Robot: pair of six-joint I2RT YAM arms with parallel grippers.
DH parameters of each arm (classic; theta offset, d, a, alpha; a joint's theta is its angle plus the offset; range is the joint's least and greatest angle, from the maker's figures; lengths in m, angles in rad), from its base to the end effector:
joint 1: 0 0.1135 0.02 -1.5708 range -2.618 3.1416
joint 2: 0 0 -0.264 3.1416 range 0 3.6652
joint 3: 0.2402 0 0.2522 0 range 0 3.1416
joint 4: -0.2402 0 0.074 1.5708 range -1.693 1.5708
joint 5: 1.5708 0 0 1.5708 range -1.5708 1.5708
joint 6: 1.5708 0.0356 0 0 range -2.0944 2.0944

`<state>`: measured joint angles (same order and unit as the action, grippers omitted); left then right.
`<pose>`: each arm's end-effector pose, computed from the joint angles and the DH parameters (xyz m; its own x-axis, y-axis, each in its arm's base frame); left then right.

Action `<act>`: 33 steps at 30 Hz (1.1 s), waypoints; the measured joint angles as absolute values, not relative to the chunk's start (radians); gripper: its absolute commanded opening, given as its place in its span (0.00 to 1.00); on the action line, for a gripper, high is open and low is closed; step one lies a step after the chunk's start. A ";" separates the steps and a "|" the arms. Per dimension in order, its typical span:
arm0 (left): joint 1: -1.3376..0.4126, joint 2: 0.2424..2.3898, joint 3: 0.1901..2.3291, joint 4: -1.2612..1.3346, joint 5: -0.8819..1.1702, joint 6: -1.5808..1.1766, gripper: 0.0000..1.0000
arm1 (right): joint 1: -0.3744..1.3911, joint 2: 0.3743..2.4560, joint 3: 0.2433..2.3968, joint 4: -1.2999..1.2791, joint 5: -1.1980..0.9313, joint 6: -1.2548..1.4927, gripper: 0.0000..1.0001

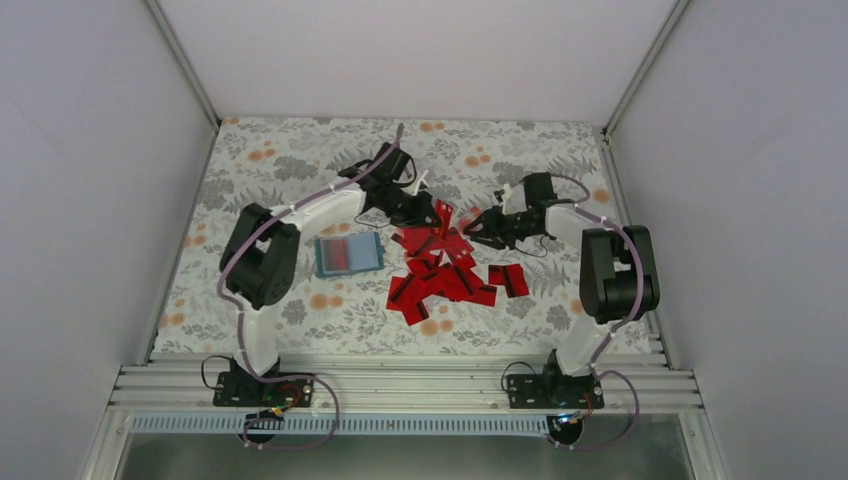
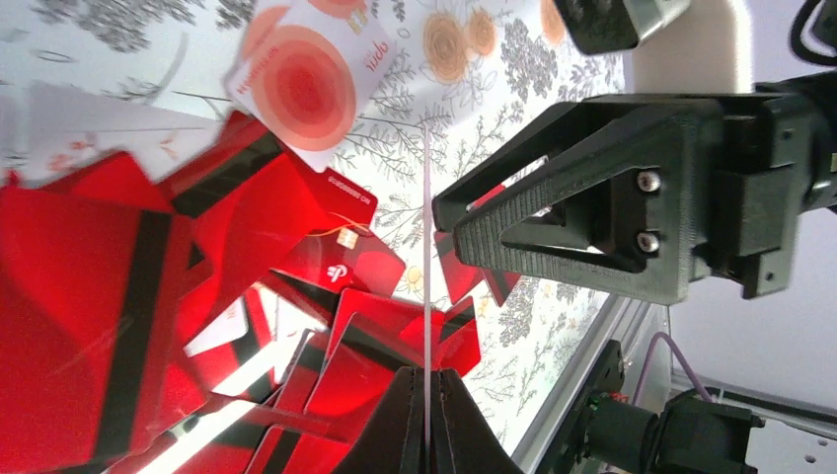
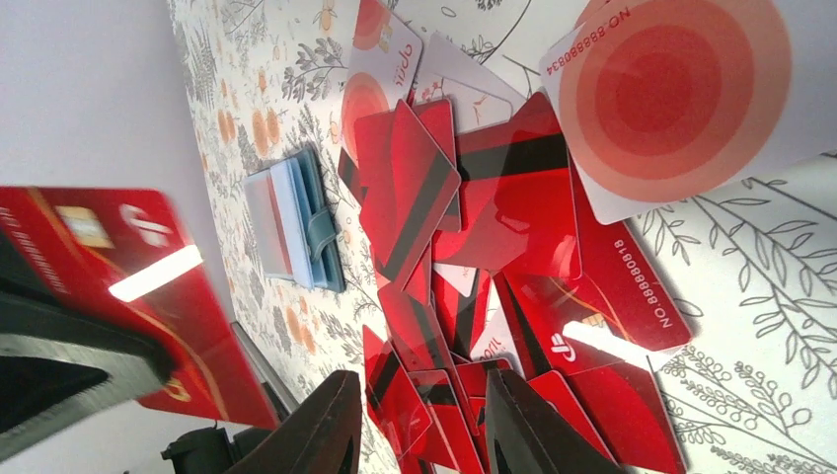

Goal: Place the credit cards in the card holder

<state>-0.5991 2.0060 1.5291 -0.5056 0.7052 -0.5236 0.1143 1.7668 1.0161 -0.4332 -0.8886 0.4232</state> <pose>0.3442 -0.2630 0.2096 -0.9582 0.1932 -0.2110 0.2856 0.6035 -0.7445 0.3226 0.0648 0.1599 -0.9879 0.1472 -0.0488 0.0470 0.5840 0.8104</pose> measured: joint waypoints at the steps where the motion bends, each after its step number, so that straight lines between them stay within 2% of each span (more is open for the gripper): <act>1: -0.591 1.986 1.519 -0.511 0.699 -0.519 0.02 | 0.116 1.765 1.016 -0.434 -0.889 0.425 0.33; 20: -0.399 1.387 1.252 -0.578 0.473 -0.402 0.02 | 0.197 1.717 1.016 -0.432 -0.878 0.476 0.32; 26: -0.263 1.237 1.071 -0.607 0.506 -0.363 0.02 | 0.228 1.717 1.016 -0.424 -0.867 0.493 0.32; 33: -0.165 1.164 0.872 -0.620 0.583 -0.347 0.02 | 0.257 1.719 1.016 -0.427 -0.863 0.493 0.32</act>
<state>-0.1646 1.1645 0.8719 -0.6201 0.5831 -0.3473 0.2573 1.7187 1.0161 -0.4271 -0.8627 0.4927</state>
